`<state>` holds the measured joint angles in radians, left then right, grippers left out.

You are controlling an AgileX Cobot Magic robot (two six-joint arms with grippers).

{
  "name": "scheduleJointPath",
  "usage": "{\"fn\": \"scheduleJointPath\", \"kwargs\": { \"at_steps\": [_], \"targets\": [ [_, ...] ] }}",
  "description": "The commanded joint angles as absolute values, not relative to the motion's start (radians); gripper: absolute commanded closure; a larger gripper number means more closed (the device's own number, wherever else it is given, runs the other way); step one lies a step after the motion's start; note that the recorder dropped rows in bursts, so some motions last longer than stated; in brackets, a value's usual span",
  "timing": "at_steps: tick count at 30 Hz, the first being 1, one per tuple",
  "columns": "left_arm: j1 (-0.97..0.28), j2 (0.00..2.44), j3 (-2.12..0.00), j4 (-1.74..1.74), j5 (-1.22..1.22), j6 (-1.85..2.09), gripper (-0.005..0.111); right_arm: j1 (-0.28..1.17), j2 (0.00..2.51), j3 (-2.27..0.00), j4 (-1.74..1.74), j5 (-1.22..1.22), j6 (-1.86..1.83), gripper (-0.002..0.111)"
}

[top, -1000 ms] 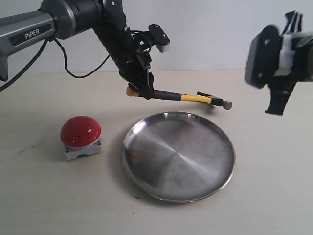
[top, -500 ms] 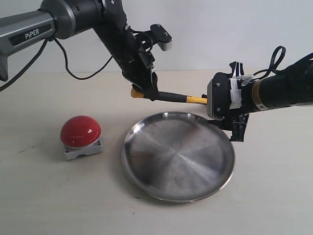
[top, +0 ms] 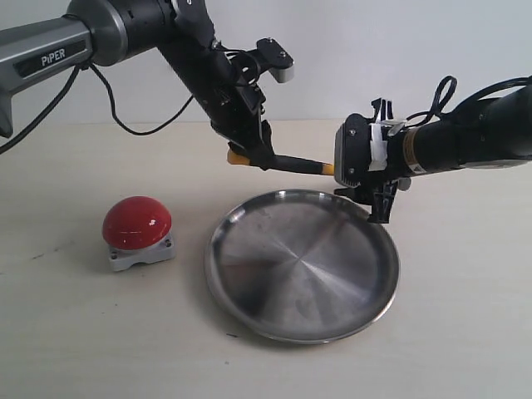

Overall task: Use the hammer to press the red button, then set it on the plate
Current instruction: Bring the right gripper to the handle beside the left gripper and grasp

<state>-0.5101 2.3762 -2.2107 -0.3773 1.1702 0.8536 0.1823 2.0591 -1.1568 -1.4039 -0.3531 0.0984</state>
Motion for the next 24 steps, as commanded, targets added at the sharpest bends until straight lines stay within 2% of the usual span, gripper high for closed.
{"fn": "scheduleJointPath", "kwargs": {
  "at_steps": [1, 7, 18, 24],
  "targets": [
    [-0.511, 2.362, -2.212, -0.431, 1.165, 0.862, 0.107, 0.186, 2.088, -1.192, -1.386, -0.371, 0.099, 0.038],
    [-0.511, 2.362, -2.212, -0.434, 1.168, 0.862, 0.107, 0.186, 2.112, -1.218, -1.378, -0.362, 0.097, 0.042],
    [-0.511, 2.362, -2.212, -0.462, 1.166, 0.862, 0.107, 0.186, 2.112, -1.218, -1.37, -0.315, 0.129, 0.083],
    [-0.511, 2.362, -2.212, -0.479, 1.172, 0.868, 0.107, 0.186, 2.114, -1.218, -1.365, -0.302, 0.124, 0.079]
  ]
}}
